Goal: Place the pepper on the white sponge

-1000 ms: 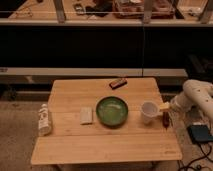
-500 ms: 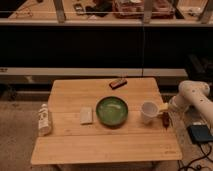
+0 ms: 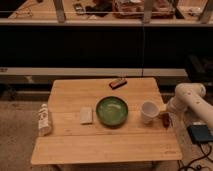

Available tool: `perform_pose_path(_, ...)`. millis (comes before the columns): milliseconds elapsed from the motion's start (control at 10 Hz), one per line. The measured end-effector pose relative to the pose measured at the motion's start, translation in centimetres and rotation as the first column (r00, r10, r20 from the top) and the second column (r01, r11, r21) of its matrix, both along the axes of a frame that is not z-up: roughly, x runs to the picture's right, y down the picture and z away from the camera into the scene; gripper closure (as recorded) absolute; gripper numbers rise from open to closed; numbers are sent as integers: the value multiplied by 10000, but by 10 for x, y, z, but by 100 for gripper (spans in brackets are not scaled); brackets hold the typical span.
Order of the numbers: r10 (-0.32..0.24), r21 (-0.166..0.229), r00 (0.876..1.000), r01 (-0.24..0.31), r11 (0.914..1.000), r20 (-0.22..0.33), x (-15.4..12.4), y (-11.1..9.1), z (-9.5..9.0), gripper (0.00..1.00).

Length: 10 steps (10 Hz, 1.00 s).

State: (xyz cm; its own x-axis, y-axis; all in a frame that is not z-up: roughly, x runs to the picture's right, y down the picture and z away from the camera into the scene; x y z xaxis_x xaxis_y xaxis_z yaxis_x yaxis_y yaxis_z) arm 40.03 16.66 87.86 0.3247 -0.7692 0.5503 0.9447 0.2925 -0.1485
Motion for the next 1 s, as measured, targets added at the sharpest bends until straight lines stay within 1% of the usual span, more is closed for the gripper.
perform_pose_path(300,-30,125,9997,33,9999,-246,0,2,-1,48)
perform_pose_path(400,1,128,9995,3,9999,-326,0,3,-2,58)
perform_pose_path(600,49,114,9990,-44,9999,-446,0,5,-4,76)
perform_pose_path(700,60,105,9988,-54,9999,-489,0,5,-5,78)
perform_pose_path(1000,226,45,9977,-223,9997,-638,-1,5,-8,78)
